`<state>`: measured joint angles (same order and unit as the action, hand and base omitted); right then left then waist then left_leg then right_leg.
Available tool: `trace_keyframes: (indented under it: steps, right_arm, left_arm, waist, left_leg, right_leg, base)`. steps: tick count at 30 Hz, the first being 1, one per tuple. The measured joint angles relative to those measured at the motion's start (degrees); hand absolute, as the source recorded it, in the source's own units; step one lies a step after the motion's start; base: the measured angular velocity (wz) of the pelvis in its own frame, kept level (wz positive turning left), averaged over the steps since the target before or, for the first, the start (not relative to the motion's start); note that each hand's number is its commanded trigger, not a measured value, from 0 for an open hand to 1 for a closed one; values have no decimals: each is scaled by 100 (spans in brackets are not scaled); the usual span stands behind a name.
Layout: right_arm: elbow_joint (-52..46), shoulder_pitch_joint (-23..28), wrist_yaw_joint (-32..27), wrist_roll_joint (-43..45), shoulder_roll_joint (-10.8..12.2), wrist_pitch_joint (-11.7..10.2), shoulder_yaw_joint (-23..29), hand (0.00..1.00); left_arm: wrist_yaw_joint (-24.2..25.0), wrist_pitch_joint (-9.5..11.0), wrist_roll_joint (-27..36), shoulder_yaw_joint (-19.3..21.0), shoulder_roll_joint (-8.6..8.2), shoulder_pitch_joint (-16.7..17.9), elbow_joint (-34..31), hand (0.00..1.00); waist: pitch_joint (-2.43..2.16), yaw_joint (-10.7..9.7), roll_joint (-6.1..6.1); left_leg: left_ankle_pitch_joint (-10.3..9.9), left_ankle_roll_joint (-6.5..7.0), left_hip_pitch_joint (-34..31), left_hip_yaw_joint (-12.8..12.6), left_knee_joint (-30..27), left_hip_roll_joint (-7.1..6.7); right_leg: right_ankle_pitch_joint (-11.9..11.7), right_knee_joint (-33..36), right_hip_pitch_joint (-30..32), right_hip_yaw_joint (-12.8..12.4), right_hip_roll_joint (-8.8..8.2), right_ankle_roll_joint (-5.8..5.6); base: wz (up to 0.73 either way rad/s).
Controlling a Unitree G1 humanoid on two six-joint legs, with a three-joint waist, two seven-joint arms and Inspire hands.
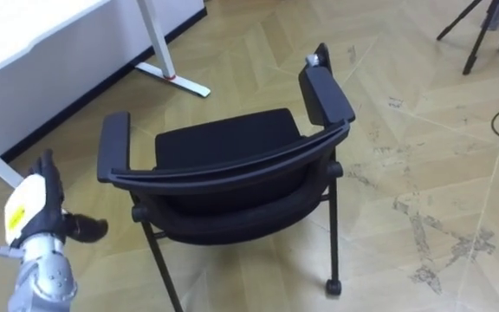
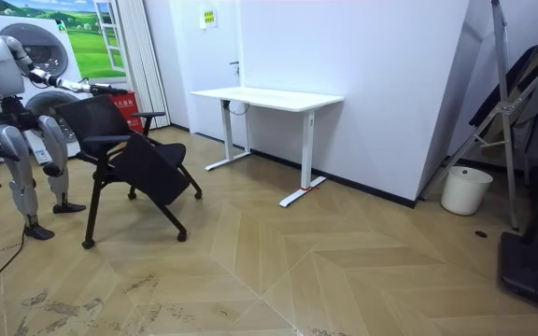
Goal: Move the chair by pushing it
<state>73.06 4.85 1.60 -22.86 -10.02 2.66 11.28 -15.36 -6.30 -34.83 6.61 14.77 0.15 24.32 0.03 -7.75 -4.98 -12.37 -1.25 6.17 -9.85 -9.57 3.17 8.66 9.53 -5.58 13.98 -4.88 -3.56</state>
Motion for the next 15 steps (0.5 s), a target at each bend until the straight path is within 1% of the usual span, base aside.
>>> trace_keyframes:
  steps: [2,4,7,9,11,15]
  right_arm:
    - [4,24,-6,-134,-2,8,-9,0]
    - [25,69,-14,-263,-9,13,-14,0]
    - [64,80,-26,-366,-1,117,-112,0]
    - [87,87,-39,-397,16,121,-116,0]
    - [93,87,-109,-419,20,129,-137,0]
    - [72,73,-218,-436,19,242,-168,0]
  left_arm:
    - [163,-118,-204,-242,-1,0,-181,0]
    - [294,-213,-383,-378,-3,2,-419,0]
    - [398,-311,-498,-479,0,-25,-876,0]
    - [483,-342,-542,-488,0,-82,-1005,0]
    - [596,-430,-584,-498,2,-111,-1113,0]
    - [822,-602,-590,-602,26,-132,-1337,0]
  waist:
    - [-2,-13,11]
    - [-4,-16,15]
    - [-8,-23,6]
    - [-5,-24,12]
    - [16,-40,42]
    - [62,-29,115]
  left_leg:
    - [0,0,-55,62,-12,-2]
    - [0,-1,-102,87,-23,-4]
    - [1,-2,-179,130,-55,-4]
    - [1,-2,-186,131,-64,-4]
    - [1,-2,-170,130,-66,-5]
    - [1,-2,-195,130,-80,-5]
  right_leg:
    - [4,-28,8,17,1,1]
    - [3,-85,9,18,8,1]
    - [3,-79,59,21,8,1]
    - [3,-79,62,22,8,1]
    - [3,-79,49,21,7,1]
    - [3,-79,60,20,7,1]
  base:
    - [12]
    - [11]
    - [6]
    - [0]
    - [0]
    - [0]
